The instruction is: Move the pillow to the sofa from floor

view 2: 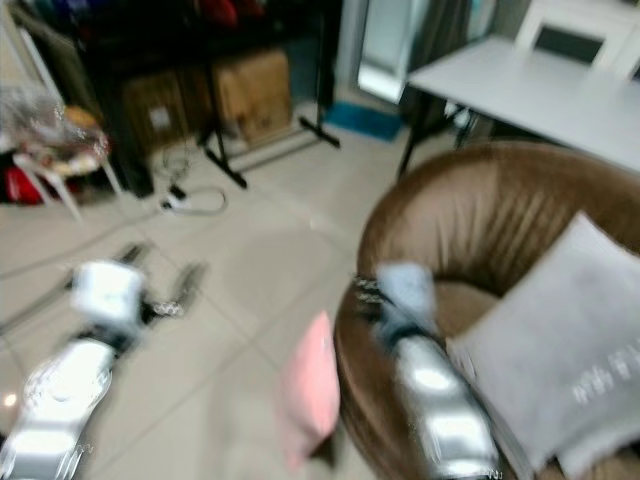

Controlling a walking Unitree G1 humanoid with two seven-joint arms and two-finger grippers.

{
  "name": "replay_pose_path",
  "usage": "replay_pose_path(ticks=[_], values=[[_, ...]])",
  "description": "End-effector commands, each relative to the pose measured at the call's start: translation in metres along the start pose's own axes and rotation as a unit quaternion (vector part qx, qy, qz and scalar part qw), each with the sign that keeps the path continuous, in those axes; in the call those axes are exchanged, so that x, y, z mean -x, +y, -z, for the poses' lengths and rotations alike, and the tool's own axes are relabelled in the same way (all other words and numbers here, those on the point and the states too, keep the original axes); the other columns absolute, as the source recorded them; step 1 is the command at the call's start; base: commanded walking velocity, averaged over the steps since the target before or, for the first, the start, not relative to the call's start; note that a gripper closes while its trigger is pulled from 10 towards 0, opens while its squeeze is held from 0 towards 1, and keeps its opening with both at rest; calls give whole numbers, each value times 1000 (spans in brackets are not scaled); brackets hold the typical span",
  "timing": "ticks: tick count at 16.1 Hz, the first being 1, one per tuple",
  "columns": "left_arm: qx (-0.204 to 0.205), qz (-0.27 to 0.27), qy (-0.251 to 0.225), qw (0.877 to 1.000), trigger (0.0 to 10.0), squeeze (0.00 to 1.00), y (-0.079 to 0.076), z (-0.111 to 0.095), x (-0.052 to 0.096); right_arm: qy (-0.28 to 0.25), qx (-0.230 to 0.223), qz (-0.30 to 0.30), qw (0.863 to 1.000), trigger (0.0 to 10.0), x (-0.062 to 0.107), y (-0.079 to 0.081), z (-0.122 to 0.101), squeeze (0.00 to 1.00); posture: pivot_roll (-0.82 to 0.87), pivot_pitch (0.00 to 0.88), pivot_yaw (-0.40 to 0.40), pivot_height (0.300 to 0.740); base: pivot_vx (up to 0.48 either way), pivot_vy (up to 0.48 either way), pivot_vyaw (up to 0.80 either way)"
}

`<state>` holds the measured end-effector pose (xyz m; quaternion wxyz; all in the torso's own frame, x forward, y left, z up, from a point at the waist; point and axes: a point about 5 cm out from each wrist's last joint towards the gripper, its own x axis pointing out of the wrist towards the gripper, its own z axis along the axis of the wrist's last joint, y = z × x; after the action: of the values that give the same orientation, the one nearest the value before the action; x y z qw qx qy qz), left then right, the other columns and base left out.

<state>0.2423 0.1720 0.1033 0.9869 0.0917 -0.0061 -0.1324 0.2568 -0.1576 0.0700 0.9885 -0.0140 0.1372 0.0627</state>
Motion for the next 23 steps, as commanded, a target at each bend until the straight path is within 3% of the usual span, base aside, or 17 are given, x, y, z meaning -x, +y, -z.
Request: replay_pose_path(ticks=[1,7,9,23], values=[[-12,-17,7,1000,10000,0,11,2,4,-14,-10,-19,1000,10000,-3,11,-7,0,17,0,-53,740,319,0,0],[-17,-28,5,999,10000,0,9,3,6,-6,-15,-42,999,10000,-3,12,-5,0,17,0,-71,735,208,0,0],[-32,-42,10,999,10000,0,13,5,6,-18,-38,-41,998,10000,-3,10,-7,0,17,0,-78,710,0,0,0],[-30,-63,20,997,10000,0,19,9,13,-15,-41,-45,998,10000,-5,12,-10,0,27,0,-97,580,0,0,0]])
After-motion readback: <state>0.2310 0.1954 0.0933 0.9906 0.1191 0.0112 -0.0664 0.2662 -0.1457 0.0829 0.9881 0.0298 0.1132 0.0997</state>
